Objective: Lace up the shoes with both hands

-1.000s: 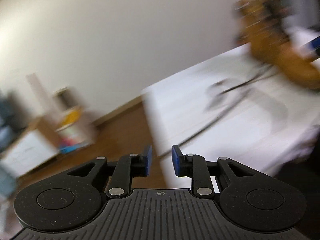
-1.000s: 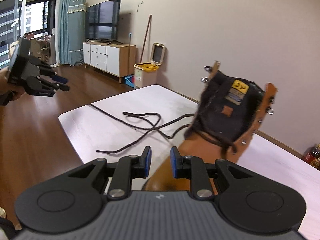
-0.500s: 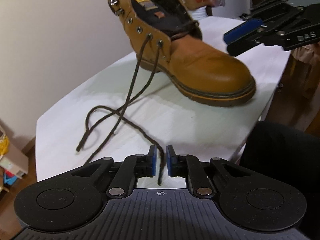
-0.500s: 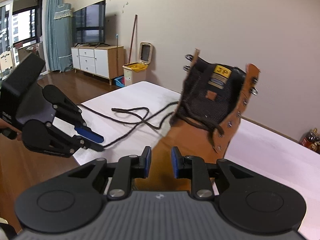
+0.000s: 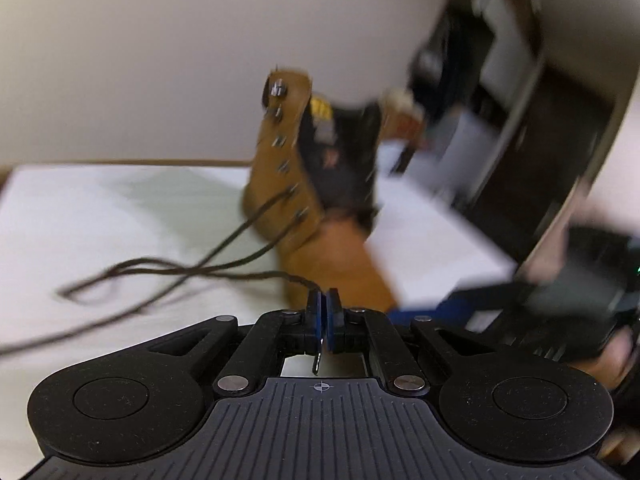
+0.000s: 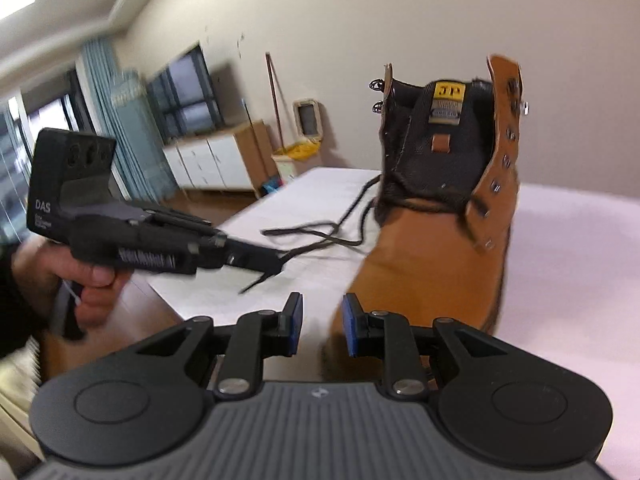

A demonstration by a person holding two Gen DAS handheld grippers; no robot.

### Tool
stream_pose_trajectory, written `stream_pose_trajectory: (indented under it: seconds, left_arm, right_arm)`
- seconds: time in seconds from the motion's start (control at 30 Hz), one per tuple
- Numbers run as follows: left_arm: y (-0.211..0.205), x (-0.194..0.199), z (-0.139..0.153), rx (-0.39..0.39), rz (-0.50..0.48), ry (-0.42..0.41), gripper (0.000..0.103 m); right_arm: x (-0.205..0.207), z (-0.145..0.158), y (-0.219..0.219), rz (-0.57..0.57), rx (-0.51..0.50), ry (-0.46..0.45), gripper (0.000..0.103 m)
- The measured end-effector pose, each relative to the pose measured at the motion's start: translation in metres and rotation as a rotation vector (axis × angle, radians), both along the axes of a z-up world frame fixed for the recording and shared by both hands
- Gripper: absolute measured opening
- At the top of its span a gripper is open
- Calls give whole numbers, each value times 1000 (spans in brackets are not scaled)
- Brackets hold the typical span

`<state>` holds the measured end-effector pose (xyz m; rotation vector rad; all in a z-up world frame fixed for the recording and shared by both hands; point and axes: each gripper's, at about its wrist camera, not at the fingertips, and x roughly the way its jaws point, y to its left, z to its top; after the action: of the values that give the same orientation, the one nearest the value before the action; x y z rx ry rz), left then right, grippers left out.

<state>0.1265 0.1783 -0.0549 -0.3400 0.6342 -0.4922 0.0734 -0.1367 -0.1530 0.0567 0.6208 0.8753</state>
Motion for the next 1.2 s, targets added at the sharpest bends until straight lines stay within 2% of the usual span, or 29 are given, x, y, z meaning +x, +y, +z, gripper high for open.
stream_pose_trajectory:
  seconds: [0.07,0.33,0.4,0.5,0.53,0.57,0.6,0.63,0.67,0.73,0.8,0.87,0.97,1.1,1.17,1.2]
  left_arm:
    - [0,-1,1,-62,0,6,2]
    - [-4,-8,5,-123,-7,7,2]
    - [-4,-8,6,-127,-7,6,2]
    - [-4,-12,11,-103,-26,6,2]
    - [-5,-12,12,-83,-36,6,3]
    - [-7,-14,15,-49,-50,2,3]
    - [-10,-15,19,29,-75,-13,9]
    - [-15,-17,23,122,-95,-41,21]
    - [-20,-21,28,216,-111,-81,26]
    - [-39,-32,35,386,-157,-169,28]
    - [-60,-43,39,582,-245,-294,28]
    - [-75,-50,38,705,-351,-389,28]
    - [-93,-57,37,815,-486,-491,31]
    - [-115,-58,28,931,-585,-584,30]
    - [-123,-58,23,977,-621,-610,25]
    - [-125,-59,21,988,-634,-620,15]
  right_arm:
    - [2,-3,-3,12,81,63,25]
    - [16,-8,-9,4,272,201,25]
    - [18,-10,-7,1,272,214,25]
    - [22,-13,-6,-4,253,229,3]
    - [20,-11,-6,3,217,207,3]
    - [18,-8,-5,9,180,184,3]
    - [14,-3,-5,16,125,137,3]
    - [10,2,-4,23,70,89,3]
    - [6,7,-4,29,14,42,3]
    - [-1,16,-5,49,-105,-53,3]
    - [-7,25,-5,80,-231,-143,3]
    - [-13,30,-4,112,-322,-205,3]
    - [-26,38,-4,161,-450,-303,3]
    - [-38,39,3,213,-574,-396,3]
    - [-43,35,7,229,-621,-435,3]
    - [-44,35,8,235,-633,-444,3]
